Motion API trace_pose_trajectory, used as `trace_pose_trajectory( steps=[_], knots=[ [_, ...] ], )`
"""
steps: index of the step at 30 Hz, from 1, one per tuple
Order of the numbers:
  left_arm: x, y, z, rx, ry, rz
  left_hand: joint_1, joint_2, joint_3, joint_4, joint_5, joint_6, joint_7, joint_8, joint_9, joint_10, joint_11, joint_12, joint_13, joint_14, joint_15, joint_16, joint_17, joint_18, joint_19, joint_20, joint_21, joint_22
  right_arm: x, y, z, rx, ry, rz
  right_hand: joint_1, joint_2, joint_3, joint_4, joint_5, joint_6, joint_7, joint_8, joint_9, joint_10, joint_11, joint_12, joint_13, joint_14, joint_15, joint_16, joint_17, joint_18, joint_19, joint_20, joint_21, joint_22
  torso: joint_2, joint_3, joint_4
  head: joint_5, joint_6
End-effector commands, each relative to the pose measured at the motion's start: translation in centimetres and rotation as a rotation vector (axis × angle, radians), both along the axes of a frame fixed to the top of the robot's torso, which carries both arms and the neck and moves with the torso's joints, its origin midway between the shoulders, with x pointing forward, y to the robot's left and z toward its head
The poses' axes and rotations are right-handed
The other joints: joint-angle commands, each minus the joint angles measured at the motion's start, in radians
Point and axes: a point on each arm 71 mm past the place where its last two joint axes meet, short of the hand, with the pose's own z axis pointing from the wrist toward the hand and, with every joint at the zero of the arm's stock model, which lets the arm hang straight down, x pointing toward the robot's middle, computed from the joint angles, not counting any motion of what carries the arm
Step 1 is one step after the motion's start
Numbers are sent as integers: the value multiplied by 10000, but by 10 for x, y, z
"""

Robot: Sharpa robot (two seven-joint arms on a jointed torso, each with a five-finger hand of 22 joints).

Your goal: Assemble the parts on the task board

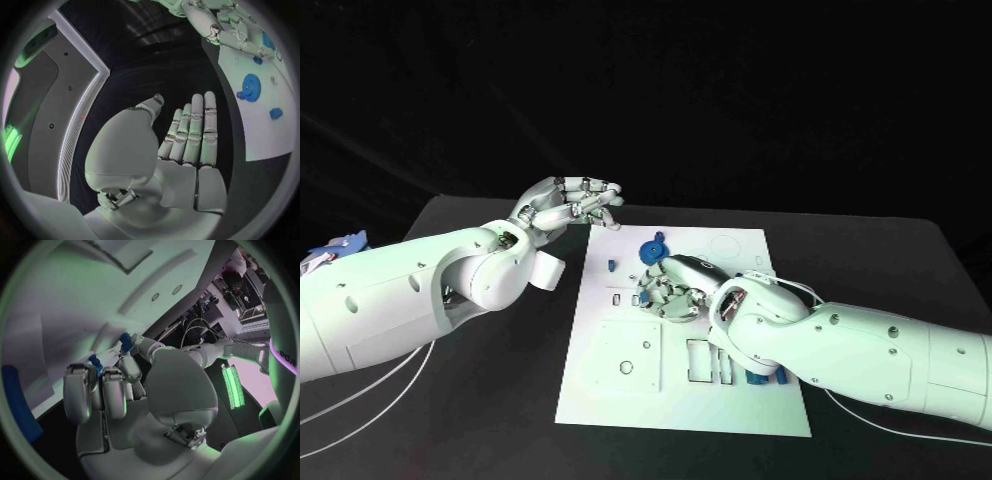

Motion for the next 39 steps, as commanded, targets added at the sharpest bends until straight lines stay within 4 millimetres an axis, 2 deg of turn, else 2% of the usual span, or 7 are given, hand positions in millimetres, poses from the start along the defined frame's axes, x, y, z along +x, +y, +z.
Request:
trace_pose_trajectory(
  steps=[1,13,35,39],
  knots=[
    [-1,-1,2,-119,-108,-67,3,20,61,-20,39,-51,533,-42,16,-66,23,-34,13,-80,12,-49,-15,91,-41,3,-53,-9,0,-1,-5,-371,72,9,-19,61,48,-4,27,30,-1,141,149,12,-29,-17,-7,1001,-61,7,2417,-147,458,-77,-41,1062,-4,-3,7,-11,-19],
    [-1,-2,2,-124,-89,-113,3,19,62,-21,39,-54,535,-45,17,-70,26,-36,12,-82,12,-54,-19,93,-44,4,-56,-11,3,-4,-6,-555,-39,-127,-125,-129,37,-41,13,-235,88,95,121,-100,41,-101,-109,1000,-8,3,2414,-137,439,-44,-89,1020,-2,-5,6,-28,-34],
    [-1,0,2,-119,-65,-139,2,18,64,-22,39,-59,538,-50,20,-77,28,-40,12,-76,13,-61,-25,97,-46,8,-57,-15,3,-5,-6,-582,-75,-124,-187,-269,80,-81,4,-529,212,-35,34,-245,146,-195,-231,998,80,1,2412,-128,418,27,-137,980,-4,-2,6,-48,-40],
    [-1,0,2,-120,-60,-147,2,18,64,-22,39,-59,538,-50,20,-77,28,-40,12,-76,13,-61,-25,97,-46,8,-57,-15,3,-5,-6,-586,-71,-99,-201,-305,82,-90,2,-585,237,-63,15,-292,168,-226,-272,996,98,-3,2407,-125,412,43,-151,968,-5,-6,4,-88,-42]
  ],
)
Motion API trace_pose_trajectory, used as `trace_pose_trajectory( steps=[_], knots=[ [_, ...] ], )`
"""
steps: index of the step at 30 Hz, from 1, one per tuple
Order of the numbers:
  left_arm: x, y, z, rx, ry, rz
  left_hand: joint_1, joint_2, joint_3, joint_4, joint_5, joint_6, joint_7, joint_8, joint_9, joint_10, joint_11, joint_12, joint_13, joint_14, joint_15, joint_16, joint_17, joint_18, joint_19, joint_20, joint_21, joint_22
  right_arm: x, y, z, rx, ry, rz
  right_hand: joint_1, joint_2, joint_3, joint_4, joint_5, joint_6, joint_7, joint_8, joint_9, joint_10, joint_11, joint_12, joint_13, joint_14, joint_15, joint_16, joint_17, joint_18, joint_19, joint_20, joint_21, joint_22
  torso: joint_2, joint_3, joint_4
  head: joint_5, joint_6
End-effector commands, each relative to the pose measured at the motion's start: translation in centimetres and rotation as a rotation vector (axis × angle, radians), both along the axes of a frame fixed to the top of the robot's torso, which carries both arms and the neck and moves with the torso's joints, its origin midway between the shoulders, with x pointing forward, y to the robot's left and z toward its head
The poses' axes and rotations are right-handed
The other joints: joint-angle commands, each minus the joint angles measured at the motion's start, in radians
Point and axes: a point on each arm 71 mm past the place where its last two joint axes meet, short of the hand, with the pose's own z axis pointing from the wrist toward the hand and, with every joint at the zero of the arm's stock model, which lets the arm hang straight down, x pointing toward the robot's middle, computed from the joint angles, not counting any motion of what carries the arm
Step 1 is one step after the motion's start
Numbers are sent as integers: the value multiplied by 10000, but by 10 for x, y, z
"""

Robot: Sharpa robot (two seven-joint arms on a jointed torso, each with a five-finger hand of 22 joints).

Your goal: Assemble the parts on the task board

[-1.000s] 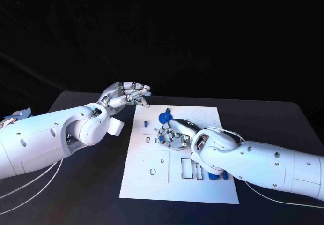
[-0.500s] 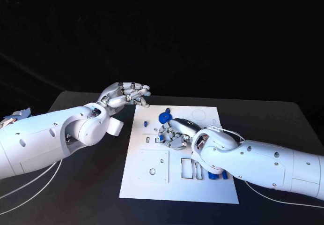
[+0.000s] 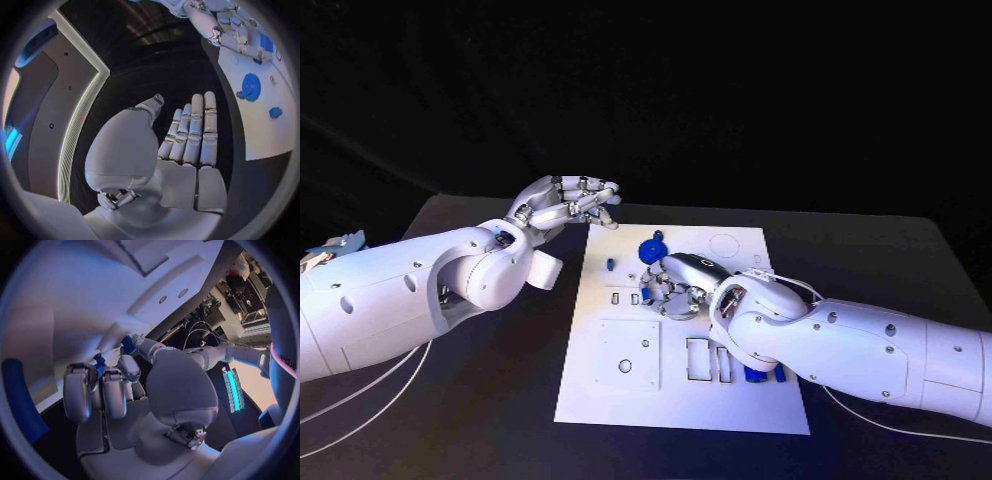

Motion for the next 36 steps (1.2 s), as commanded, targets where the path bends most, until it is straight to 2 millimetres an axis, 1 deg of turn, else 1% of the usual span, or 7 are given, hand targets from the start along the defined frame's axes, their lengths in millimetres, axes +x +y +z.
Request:
trace_pose_trajectory(
  steps=[1,6,12,20,26,28,36],
  knots=[
    [-1,-2,1,-118,-69,-151,-1,16,64,-22,39,-63,538,-54,17,-46,-6,-43,15,-71,14,-67,-18,100,-47,11,-58,-20,0,-1,-4,-279,114,-7,10,-113,25,-42,0,-85,13,-42,-21,-71,12,-40,-20,978,83,-1,2402,-127,414,48,-37,978,0,-1,-2,-31,-2],
    [0,-1,1,-115,-56,-160,-1,16,64,-22,39,-63,538,-54,17,-46,-6,-43,15,-71,14,-67,-18,100,-47,11,-58,-20,0,-1,-4,-282,117,15,15,-162,24,-70,-6,-116,30,-56,-33,-109,27,-61,-50,978,97,2,2406,-123,407,62,-52,963,-2,5,-3,-18,-9],
    [-1,-1,1,-112,-52,-159,-1,16,64,-22,39,-63,538,-54,17,-46,-6,-43,15,-71,14,-67,-18,100,-47,11,-58,-20,0,-1,-4,-275,109,22,7,-185,22,-75,-7,-141,44,-67,-42,-135,39,-78,-72,977,107,-2,2400,-122,405,71,-55,962,2,-1,0,-70,-1],
    [-1,-1,1,-109,-48,-156,-1,16,64,-22,39,-63,538,-54,17,-46,-6,-43,15,-71,14,-67,-18,100,-47,11,-58,-20,0,-1,-3,-236,75,25,-76,-296,1,-68,-34,-390,146,-205,-130,-236,129,-121,-143,973,182,-8,2392,-117,393,139,-82,945,1,-4,-4,-43,-17],
    [-1,-1,1,-104,-43,-148,-1,16,64,-22,39,-63,538,-54,17,-46,-6,-43,15,-71,14,-67,-18,100,-47,11,-58,-20,0,-2,-2,-149,24,10,-158,-435,-78,-52,-61,-837,274,-503,-287,-398,250,-202,-286,966,287,-24,2369,-112,382,234,-108,930,-1,-5,4,-48,-17],
    [-1,0,1,-102,-42,-145,-1,16,64,-22,39,-63,538,-54,17,-46,-6,-43,15,-71,14,-67,-18,100,-47,11,-58,-20,0,-2,-2,-71,-24,-8,-328,-591,-319,48,-103,-1179,328,-740,-385,-467,310,-219,-340,964,341,-27,2366,-106,368,286,-134,910,-3,-8,5,-51,-15],
    [0,0,1,-88,-28,-124,-13,11,59,-16,39,-69,539,-60,22,-52,-4,-46,16,-65,16,-77,-27,103,-49,17,-59,-25,0,-3,1,199,-239,-61,-392,-728,-656,158,-117,-1503,401,-1008,-467,-562,379,-232,-406,964,399,-23,2372,-103,359,345,-147,906,-7,-1,5,-56,-14]
  ],
)
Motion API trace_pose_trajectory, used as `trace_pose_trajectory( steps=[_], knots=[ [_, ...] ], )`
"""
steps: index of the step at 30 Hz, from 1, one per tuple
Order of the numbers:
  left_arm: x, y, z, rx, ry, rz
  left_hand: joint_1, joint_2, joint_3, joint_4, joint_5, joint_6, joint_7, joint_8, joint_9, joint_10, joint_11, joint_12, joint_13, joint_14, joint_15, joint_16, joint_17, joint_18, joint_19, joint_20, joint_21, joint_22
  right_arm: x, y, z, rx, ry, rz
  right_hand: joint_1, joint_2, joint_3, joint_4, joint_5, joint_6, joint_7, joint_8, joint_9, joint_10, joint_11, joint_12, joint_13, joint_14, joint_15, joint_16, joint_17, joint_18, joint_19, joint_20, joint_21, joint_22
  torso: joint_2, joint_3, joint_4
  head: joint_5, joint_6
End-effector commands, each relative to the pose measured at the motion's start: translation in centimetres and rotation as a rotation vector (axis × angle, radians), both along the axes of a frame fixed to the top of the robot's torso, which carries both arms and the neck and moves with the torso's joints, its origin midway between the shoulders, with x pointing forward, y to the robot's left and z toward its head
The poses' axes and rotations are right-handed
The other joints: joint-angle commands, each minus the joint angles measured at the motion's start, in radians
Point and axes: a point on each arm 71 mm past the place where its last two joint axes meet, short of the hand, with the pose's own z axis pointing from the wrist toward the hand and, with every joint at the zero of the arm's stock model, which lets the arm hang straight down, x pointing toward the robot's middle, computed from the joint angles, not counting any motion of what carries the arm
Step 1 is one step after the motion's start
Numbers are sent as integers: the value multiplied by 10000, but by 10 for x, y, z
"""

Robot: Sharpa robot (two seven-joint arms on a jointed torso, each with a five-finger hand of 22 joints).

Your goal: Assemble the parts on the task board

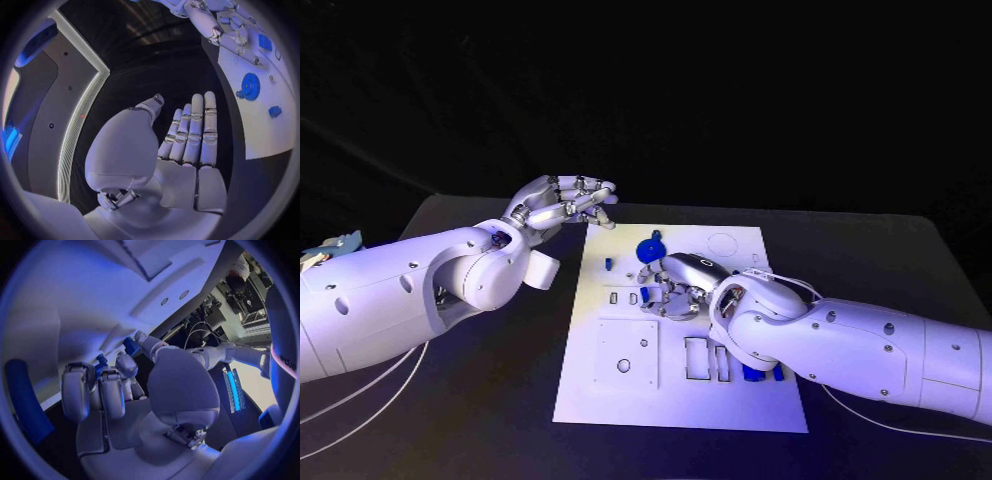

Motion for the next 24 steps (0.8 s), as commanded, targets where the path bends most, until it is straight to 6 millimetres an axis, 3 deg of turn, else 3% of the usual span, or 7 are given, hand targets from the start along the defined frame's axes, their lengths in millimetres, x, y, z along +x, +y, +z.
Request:
trace_pose_trajectory(
  steps=[1,11,15,17,19,21,24],
  knots=[
    [0,-1,1,-98,-44,-140,-13,11,60,-16,39,-69,539,-61,16,-52,-3,-46,17,-66,16,-36,-17,104,-50,17,-60,-16,-1,-1,2,222,-241,-16,-11,-119,-84,4,-40,-73,65,-58,-16,-110,31,-46,-35,985,99,-22,2377,-103,372,77,-40,894,-6,7,-2,2,3],
    [1,0,0,-57,-13,-93,-3,9,64,-26,39,-65,534,-61,23,-46,-7,-43,20,-21,6,-16,-12,112,-27,16,-43,-12,-6,-5,11,1027,-644,29,-5,-126,-116,13,-32,-91,76,-80,-21,-78,40,-12,11,980,107,-32,2361,-103,372,85,-40,895,-16,10,2,5,12],
    [2,3,-2,320,67,-142,-83,-17,28,9,38,32,444,-27,79,194,-111,83,87,408,-107,348,142,134,245,-69,208,88,-6,-10,25,2265,-689,131,80,35,-106,63,24,17,77,-67,-7,-153,47,-48,-60,907,119,-190,2120,-39,266,107,-274,643,-58,8,-40,25,57],
    [3,3,-4,642,89,-247,-229,-60,-71,123,39,93,359,-8,123,537,-218,310,205,672,-212,719,333,132,423,-165,427,185,-3,-14,32,2819,-437,101,148,139,-77,92,231,123,70,-43,6,-248,38,-100,-132,877,115,-252,2032,-8,211,113,-390,526,-76,14,-51,36,78],
    [4,4,-6,1149,115,-306,-419,-86,-197,294,39,270,247,89,191,863,-330,562,339,748,-294,948,467,133,471,-224,540,238,1,-20,40,3332,6,24,264,273,26,101,902,419,44,94,65,-520,14,-258,-355,771,96,-467,1730,118,-24,105,-892,9,-133,15,-60,54,67],
    [6,6,-8,1634,187,-304,-561,-138,-338,442,49,537,87,265,293,1376,-499,995,574,1030,-448,1331,671,147,668,-332,755,339,5,-26,45,3659,423,-38,272,310,44,114,976,534,26,172,95,-531,-1,-251,-361,773,83,-464,1738,112,-15,96,-882,28,-176,19,-61,40,76],
    [7,9,-14,2706,429,-403,-734,-154,-616,735,26,1071,-181,702,574,2021,-803,1959,1182,1723,-754,2331,1199,147,1213,-622,1386,659,12,-40,56,4113,1021,-302,337,423,118,95,1283,1086,-107,620,286,-362,-121,-100,-215,825,-15,-384,1854,85,56,18,-788,141,-258,34,-75,110,68]
  ],
)
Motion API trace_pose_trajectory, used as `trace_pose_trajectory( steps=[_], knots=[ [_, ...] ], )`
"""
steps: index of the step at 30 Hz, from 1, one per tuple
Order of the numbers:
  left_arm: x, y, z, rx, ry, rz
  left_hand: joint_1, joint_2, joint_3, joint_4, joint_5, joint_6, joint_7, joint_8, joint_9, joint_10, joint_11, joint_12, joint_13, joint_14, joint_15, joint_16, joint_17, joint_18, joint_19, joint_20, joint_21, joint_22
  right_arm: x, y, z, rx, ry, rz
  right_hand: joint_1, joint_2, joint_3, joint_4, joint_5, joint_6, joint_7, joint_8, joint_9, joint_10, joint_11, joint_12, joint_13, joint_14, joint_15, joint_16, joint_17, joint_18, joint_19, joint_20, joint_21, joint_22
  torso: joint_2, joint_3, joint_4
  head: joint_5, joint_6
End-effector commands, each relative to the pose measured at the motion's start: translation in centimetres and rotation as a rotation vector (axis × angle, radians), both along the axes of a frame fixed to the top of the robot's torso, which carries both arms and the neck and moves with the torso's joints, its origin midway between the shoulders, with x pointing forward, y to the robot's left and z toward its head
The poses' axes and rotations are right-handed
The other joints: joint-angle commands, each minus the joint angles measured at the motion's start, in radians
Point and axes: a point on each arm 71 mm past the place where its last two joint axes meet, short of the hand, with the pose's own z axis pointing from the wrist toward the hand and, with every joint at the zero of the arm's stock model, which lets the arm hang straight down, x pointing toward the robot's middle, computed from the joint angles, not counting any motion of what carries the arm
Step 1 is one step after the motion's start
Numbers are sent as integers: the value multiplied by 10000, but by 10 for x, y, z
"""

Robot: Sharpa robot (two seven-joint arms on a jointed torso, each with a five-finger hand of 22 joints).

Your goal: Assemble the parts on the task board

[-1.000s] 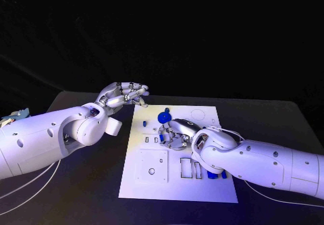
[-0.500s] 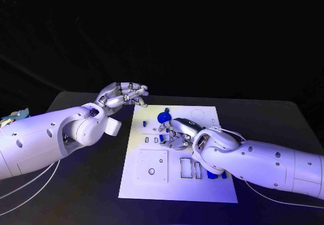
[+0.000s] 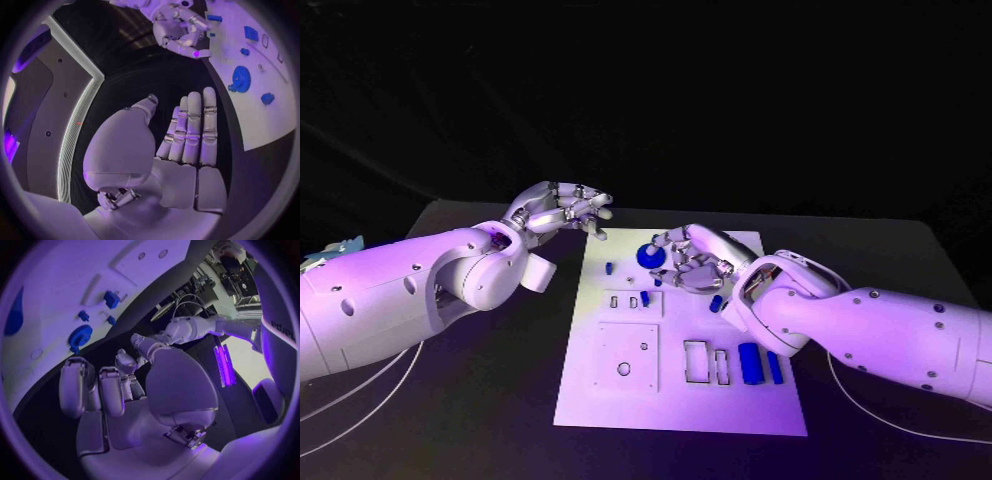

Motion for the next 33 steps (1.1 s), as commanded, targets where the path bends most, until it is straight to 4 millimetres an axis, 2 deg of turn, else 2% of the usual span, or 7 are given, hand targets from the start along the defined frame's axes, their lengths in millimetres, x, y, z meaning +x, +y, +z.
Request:
trace_pose_trajectory(
  steps=[1,9,11,13,19,27,33],
  knots=[
    [0,-1,-9,2030,413,-611,-27,35,-175,225,82,368,-212,409,279,322,-206,955,649,474,-262,899,480,131,397,-257,624,330,6,-13,9,1564,1369,-45,-52,97,36,4,132,262,-94,267,118,98,-82,91,72,832,-99,71,1873,86,62,-69,60,143,-160,29,-46,93,-21],
    [1,-9,-26,5444,1117,-1308,-775,564,-751,565,77,460,-708,2025,1648,-394,-728,4807,3397,2992,-723,4722,4837,119,679,-734,2930,1815,28,-60,38,2618,2357,-1302,-116,114,-27,49,175,337,-169,510,243,185,-149,159,132,853,-161,103,1920,75,91,-133,80,175,-345,58,-141,123,-58],
    [3,-13,-31,6175,1379,-1275,-1345,884,-937,562,47,594,-907,2638,2152,-321,-921,5778,4007,3669,-883,5580,6238,-121,1406,-861,4303,3705,34,-70,42,2694,2396,-1589,-116,114,-27,49,175,337,-169,510,243,185,-149,159,132,853,-161,103,1920,75,91,-133,80,175,-382,59,-145,124,-58],
    [6,-16,-34,6779,1729,-1225,-1550,1022,-1022,588,36,548,-998,2954,2452,-174,-1006,6569,4758,3888,-960,5867,6754,-208,1609,-943,4791,4359,40,-83,45,2695,2404,-1916,-127,113,-36,56,186,334,-173,530,254,164,-153,143,105,854,-165,105,1924,77,89,-139,71,167,-454,73,-164,150,-91],
    [17,-31,-31,8672,2161,-1372,-1915,1219,-1436,600,35,187,-1095,3775,3287,-48,-1084,8300,6471,4075,-1028,6164,7301,-303,1624,-1004,5507,5237,49,-106,48,2599,2369,-2506,-124,104,-42,51,193,320,-176,539,260,141,-156,126,79,850,-168,95,1909,80,84,-143,55,151,-494,101,-204,166,-195],
    [25,-53,-24,10120,2269,-1554,-2427,1369,-2063,610,32,145,-1211,4356,3852,55,-1181,8846,6961,4170,-1107,6300,7565,-357,1701,-1061,5854,5712,51,-115,48,2425,2323,-2762,-129,73,-63,45,207,264,-173,553,271,115,-157,107,50,850,-174,94,1908,82,81,-151,42,140,-479,121,-262,223,-267],
    [27,-70,-21,10824,2290,-1725,-2520,1457,-2443,602,29,124,-1288,4648,4173,207,-1250,9117,7237,4280,-1168,6434,7850,-423,1879,-1106,6122,6160,50,-116,48,2290,2267,-2779,-142,61,-77,51,207,229,-168,558,276,107,-155,101,41,849,-175,90,1903,82,82,-155,39,139,-462,120,-237,221,-324]
  ],
)
